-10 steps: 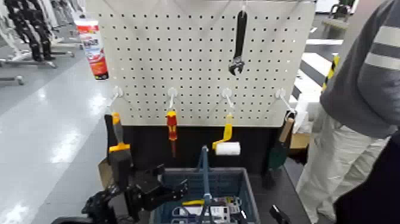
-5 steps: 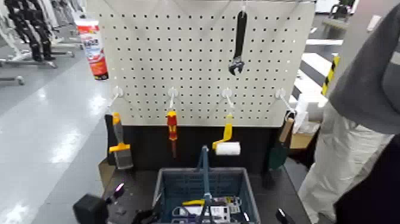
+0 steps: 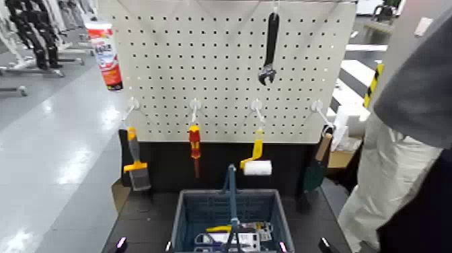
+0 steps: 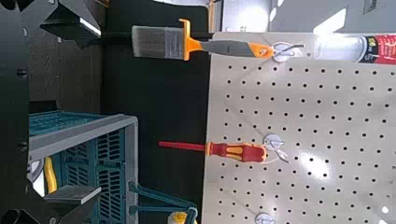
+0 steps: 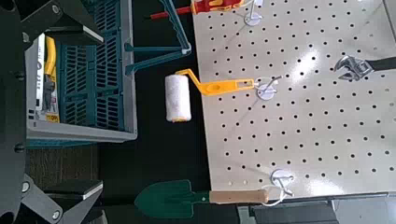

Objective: Put the blue scissors into the crate.

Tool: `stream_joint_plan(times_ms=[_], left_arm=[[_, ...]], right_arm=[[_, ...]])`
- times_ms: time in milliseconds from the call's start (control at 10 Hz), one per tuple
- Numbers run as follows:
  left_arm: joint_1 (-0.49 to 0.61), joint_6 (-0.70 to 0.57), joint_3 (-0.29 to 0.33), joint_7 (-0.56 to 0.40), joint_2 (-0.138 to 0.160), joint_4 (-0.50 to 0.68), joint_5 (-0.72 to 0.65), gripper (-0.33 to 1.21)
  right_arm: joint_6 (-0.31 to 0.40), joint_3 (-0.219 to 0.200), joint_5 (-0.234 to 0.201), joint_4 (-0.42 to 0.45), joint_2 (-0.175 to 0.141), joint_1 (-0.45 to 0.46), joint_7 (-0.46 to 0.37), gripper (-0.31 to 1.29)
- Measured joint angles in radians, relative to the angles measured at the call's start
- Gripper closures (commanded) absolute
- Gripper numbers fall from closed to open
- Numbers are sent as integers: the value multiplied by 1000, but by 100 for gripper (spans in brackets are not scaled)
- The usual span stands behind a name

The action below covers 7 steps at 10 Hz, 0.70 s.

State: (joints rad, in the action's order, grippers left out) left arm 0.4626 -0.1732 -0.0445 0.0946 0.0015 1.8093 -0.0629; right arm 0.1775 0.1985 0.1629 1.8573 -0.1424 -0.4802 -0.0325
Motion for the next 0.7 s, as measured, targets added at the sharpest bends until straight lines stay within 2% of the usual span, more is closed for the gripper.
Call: stream_joint_plan(times_ms=[200,700], left_arm=[[2,-7,-18,-24,0,-5,-11,13],[-1,-11,-28,-27,0,-5,-12,13]], right_arm=[[6,-4,-11,9,-7,-8,-2,17],[-63,-16,-57,49,0,-17,-7,17]])
